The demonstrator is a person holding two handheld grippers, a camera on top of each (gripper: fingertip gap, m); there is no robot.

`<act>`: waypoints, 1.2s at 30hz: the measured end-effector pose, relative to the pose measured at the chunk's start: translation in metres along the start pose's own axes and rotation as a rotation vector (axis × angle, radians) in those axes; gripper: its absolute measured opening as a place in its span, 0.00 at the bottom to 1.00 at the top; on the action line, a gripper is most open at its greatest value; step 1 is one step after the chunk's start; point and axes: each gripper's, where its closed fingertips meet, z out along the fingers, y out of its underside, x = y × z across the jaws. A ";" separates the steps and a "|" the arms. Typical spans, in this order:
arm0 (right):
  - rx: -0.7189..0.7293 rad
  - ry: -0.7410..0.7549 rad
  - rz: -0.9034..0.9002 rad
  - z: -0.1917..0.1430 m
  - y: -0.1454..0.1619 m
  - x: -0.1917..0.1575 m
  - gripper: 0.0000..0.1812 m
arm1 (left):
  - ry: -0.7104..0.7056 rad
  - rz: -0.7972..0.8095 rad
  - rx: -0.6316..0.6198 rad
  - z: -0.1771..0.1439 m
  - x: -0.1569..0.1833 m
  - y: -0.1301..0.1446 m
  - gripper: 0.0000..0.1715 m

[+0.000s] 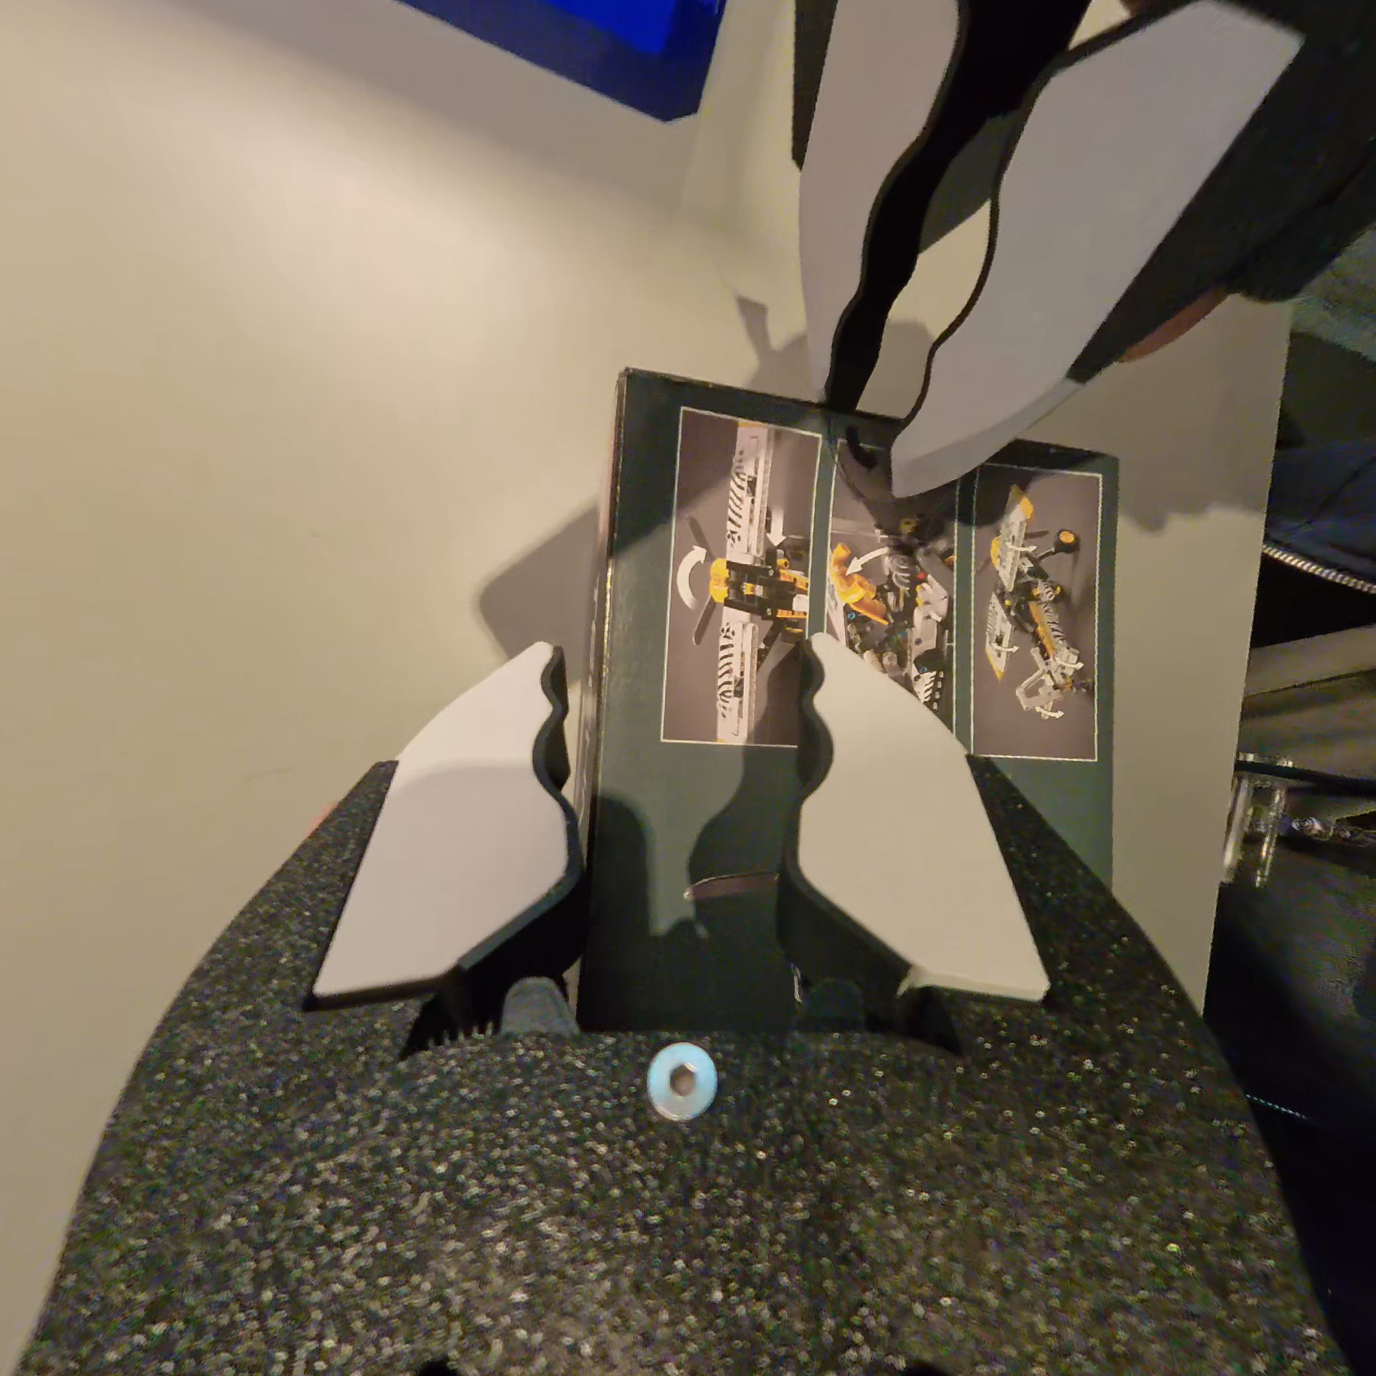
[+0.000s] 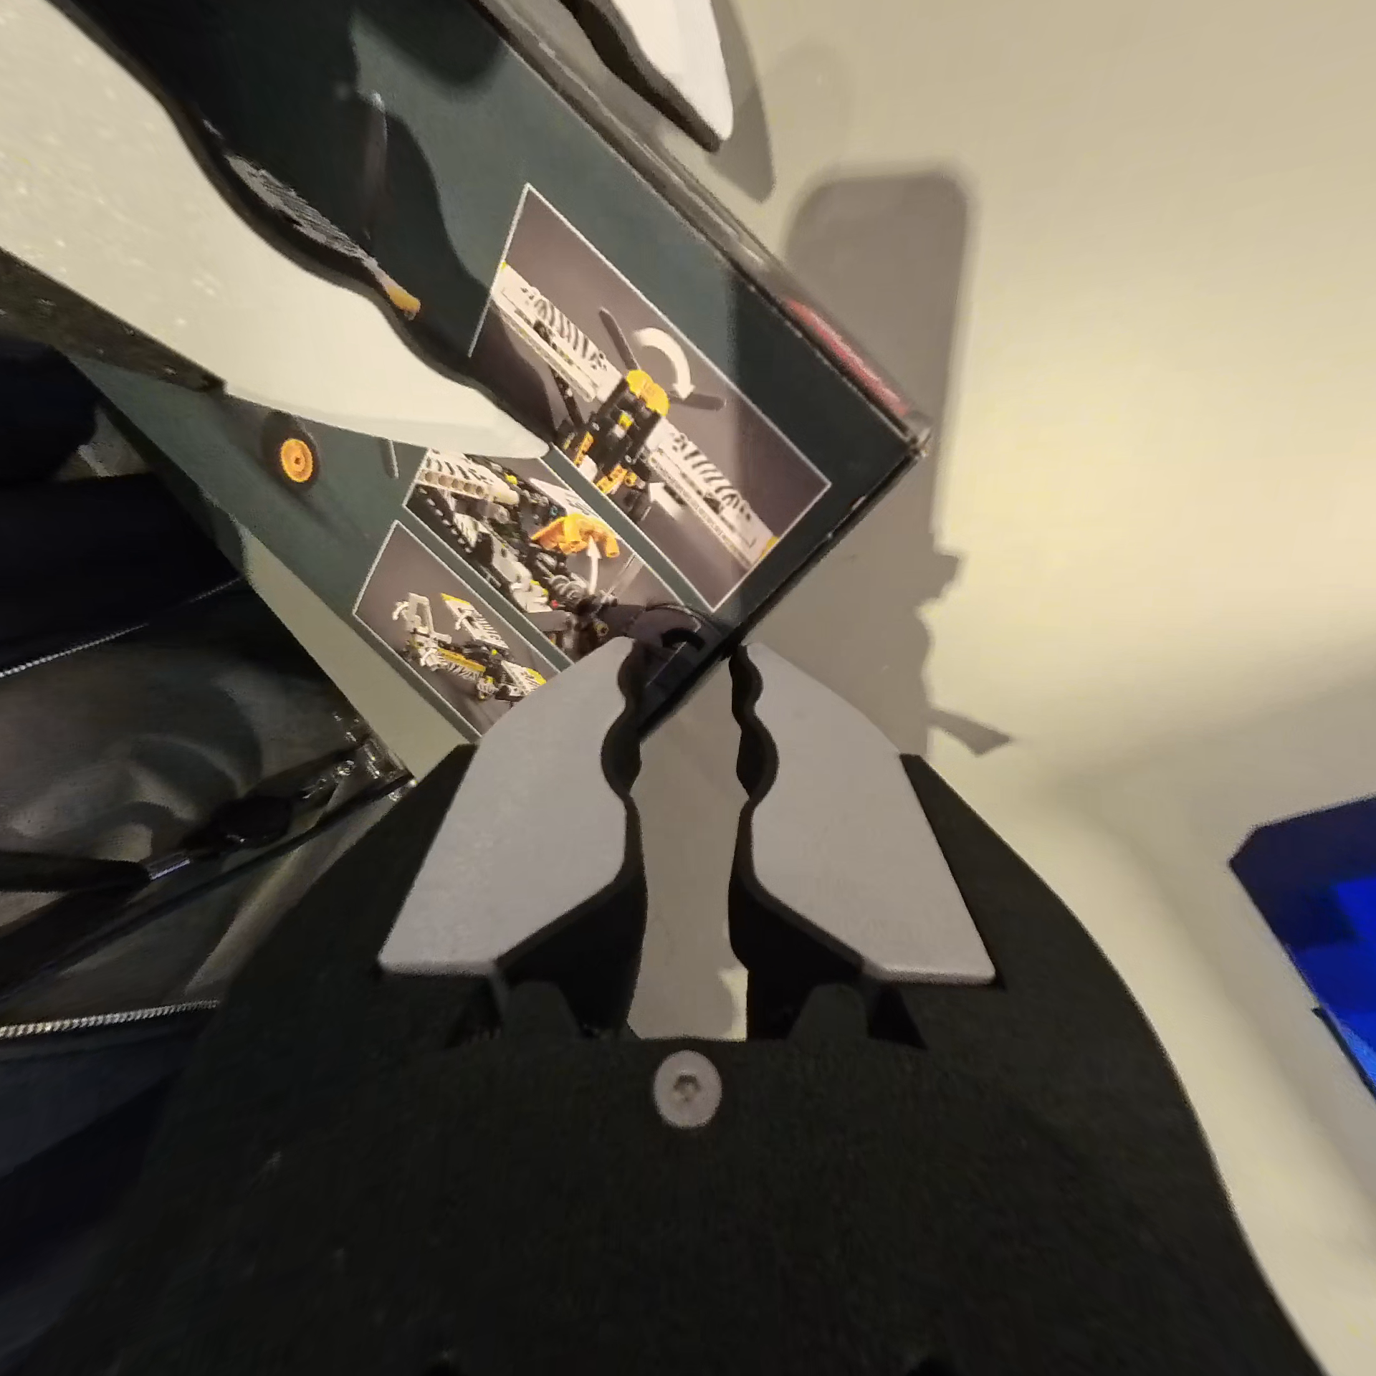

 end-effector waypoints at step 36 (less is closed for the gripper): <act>0.195 -0.064 0.012 -0.004 -0.009 0.008 0.09 | 0.031 -0.039 0.027 -0.003 0.000 0.000 0.32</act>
